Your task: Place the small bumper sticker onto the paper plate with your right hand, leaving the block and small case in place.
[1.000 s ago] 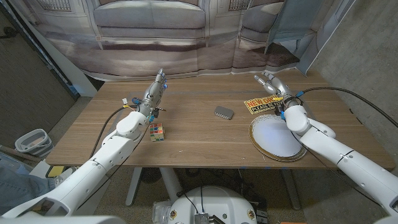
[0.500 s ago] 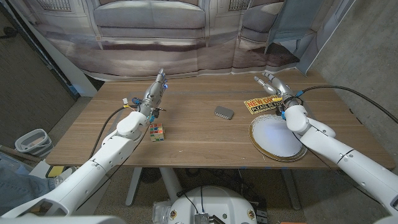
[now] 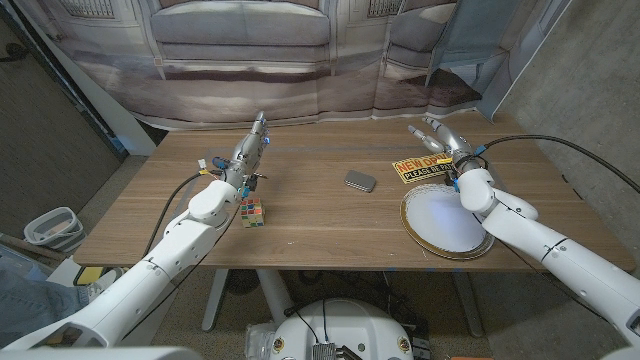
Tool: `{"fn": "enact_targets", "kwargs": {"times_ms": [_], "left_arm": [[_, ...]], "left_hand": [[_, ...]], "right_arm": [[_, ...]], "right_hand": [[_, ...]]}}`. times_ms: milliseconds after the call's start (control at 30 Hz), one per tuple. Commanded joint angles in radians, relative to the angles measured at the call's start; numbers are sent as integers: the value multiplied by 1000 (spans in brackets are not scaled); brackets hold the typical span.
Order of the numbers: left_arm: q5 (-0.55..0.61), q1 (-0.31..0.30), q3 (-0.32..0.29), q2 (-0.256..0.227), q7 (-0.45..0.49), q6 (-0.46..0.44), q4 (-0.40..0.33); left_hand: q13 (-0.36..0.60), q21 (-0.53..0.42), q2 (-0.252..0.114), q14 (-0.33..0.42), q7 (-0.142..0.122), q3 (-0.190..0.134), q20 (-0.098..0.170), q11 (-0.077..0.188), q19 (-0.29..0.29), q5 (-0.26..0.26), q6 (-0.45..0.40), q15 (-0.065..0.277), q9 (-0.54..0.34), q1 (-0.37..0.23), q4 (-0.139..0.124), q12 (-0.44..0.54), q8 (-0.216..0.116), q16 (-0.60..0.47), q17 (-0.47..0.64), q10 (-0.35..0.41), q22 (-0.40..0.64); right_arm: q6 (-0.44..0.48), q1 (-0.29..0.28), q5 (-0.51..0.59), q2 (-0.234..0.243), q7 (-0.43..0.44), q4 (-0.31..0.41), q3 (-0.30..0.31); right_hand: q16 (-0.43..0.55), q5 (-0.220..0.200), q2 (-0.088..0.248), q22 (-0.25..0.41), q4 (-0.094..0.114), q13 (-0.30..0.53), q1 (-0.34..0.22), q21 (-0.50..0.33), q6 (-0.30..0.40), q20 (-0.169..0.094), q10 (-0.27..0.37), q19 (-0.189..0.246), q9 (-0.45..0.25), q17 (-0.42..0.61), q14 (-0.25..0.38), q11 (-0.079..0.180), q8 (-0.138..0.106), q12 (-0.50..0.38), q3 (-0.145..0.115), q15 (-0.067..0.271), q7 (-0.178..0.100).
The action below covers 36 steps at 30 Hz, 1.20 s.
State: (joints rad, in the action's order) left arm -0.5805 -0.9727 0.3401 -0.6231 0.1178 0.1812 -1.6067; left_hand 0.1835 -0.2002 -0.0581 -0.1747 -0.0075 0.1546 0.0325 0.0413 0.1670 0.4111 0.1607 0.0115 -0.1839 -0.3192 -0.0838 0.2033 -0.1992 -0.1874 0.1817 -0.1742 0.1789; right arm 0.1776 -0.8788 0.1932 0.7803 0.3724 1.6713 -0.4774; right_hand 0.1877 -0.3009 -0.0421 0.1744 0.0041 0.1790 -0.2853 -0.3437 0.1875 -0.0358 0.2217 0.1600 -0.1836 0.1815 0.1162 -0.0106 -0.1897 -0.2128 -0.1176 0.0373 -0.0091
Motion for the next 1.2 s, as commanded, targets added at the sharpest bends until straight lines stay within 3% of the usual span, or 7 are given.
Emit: {"fn": "enact_targets", "kwargs": {"times_ms": [33,533,1200], "left_arm": [[-1,-7,-9,-11,6,-8,-15],[-4,1,-10,-12,-8,1,-12],[-7,-33,-22,-22,3,15,-36]], "left_hand": [[2,1,0,-76,-2,7,17,9,143,3,5,9,-1,-13,1,-1,0,0,3,-45,5],[2,2,-2,-79,-2,11,15,6,147,2,7,7,-1,-15,1,-3,2,0,3,-49,5],[2,2,-4,-81,0,15,11,7,153,1,9,6,-2,-16,0,-3,3,0,3,-53,5]], "right_arm": [[31,21,52,1,9,-12,-26],[88,19,119,13,19,9,-45],[145,21,169,23,-9,29,-63]], "right_hand": [[0,-10,4,2,-6,4,-12,3,3,-54,6,7,-4,2,-4,6,-6,-1,-3,7,-6],[0,-16,2,2,-18,4,-31,11,4,-54,8,12,-4,1,-1,14,-7,-1,-5,10,-16],[0,-21,-4,2,-29,5,-45,20,-6,-53,7,20,-5,0,2,19,-4,1,-3,13,-24]]}}
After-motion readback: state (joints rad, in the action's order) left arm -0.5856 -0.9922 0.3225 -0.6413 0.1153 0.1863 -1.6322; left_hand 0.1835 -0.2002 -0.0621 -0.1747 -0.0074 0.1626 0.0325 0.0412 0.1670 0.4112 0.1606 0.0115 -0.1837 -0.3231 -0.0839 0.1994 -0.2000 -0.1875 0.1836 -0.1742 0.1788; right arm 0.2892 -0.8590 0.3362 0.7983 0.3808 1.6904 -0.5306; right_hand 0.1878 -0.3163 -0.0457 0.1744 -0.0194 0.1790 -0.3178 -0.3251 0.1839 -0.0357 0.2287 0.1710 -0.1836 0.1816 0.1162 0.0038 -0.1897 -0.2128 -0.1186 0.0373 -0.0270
